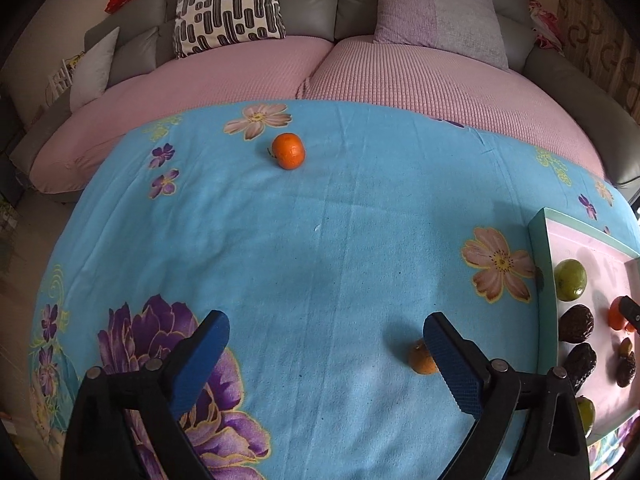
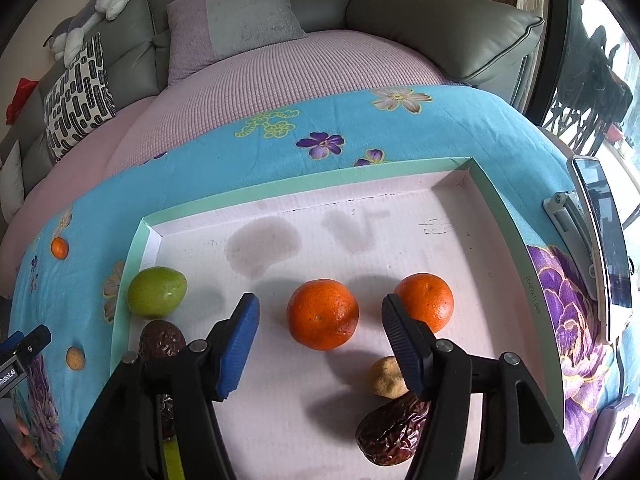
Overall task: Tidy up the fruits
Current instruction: 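Move both open tools back toward the tan round nut, then grasp the tan round nut with the right tool, then carry the nut over the white tray with the right tool while the left tool approaches the tangerine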
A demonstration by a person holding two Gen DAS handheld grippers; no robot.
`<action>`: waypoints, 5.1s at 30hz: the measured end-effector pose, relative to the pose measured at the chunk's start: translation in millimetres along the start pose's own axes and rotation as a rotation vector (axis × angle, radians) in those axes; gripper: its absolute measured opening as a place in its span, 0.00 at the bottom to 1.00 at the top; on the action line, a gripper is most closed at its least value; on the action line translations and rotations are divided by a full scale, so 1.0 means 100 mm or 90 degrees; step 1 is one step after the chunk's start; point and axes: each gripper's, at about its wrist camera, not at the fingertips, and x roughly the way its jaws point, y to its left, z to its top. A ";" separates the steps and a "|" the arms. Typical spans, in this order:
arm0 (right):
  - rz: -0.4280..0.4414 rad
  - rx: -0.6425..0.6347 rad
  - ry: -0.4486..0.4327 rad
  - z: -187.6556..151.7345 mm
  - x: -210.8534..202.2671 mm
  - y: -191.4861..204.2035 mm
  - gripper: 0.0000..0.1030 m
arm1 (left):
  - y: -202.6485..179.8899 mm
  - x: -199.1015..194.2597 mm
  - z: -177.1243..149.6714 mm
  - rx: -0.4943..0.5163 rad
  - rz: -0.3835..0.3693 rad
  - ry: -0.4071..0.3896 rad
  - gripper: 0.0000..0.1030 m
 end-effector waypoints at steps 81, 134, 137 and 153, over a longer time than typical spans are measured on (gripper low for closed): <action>0.167 -0.251 -0.007 -0.52 -0.08 1.99 0.93 | 1.18 -0.04 0.07 -0.091 0.059 -0.031 1.00; 0.183 -0.290 -0.013 -0.53 -0.12 2.03 0.27 | 1.04 0.16 0.05 -0.057 0.011 0.005 1.00; 0.166 -0.265 -0.027 -0.44 -0.15 1.86 0.27 | 0.98 0.16 0.06 -0.048 0.002 0.003 1.00; 0.125 -0.112 -0.072 -0.06 -0.29 0.99 0.27 | 0.72 0.09 0.48 -0.056 -0.034 -0.047 0.99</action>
